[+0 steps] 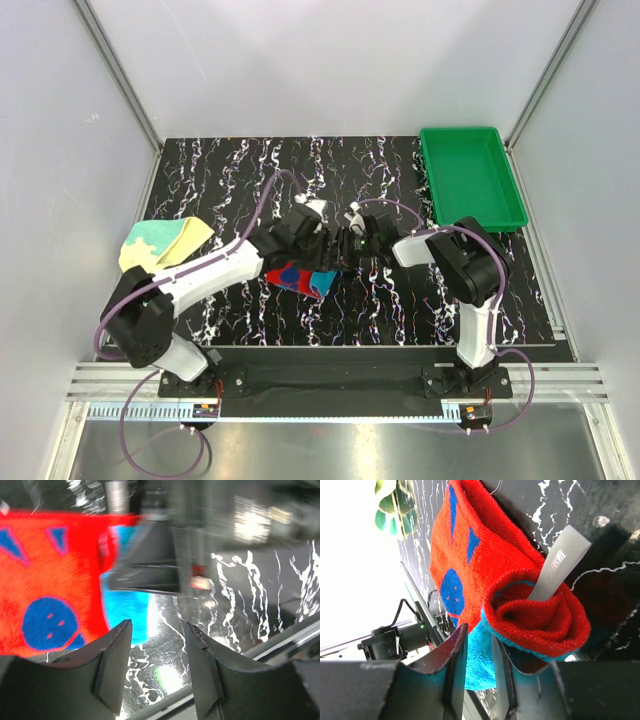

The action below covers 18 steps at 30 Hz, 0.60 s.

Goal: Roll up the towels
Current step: Roll the towel

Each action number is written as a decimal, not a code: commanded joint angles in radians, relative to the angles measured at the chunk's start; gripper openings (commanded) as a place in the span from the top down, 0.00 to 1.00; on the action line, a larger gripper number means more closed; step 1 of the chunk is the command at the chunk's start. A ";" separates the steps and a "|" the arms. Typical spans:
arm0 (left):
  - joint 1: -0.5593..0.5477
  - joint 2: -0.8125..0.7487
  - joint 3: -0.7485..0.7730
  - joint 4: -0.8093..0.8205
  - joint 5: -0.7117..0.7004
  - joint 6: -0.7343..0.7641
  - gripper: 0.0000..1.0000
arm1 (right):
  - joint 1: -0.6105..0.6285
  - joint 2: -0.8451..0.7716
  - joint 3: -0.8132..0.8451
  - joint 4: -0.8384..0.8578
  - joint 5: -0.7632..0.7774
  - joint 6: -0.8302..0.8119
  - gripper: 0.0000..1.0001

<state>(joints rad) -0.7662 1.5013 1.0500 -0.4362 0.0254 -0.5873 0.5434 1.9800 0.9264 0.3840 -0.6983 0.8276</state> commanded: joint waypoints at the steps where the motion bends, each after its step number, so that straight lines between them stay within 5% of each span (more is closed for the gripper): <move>1: -0.091 -0.041 0.045 -0.001 -0.183 0.174 0.49 | 0.024 0.045 0.003 -0.076 0.063 -0.035 0.67; 18: -0.214 0.152 0.004 0.073 -0.240 0.314 0.53 | 0.026 0.056 0.015 -0.096 0.062 -0.042 0.67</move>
<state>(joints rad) -0.9527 1.6176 1.0477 -0.3996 -0.1753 -0.2989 0.5499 1.9835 0.9390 0.3649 -0.6949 0.8230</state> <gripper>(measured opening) 0.478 0.327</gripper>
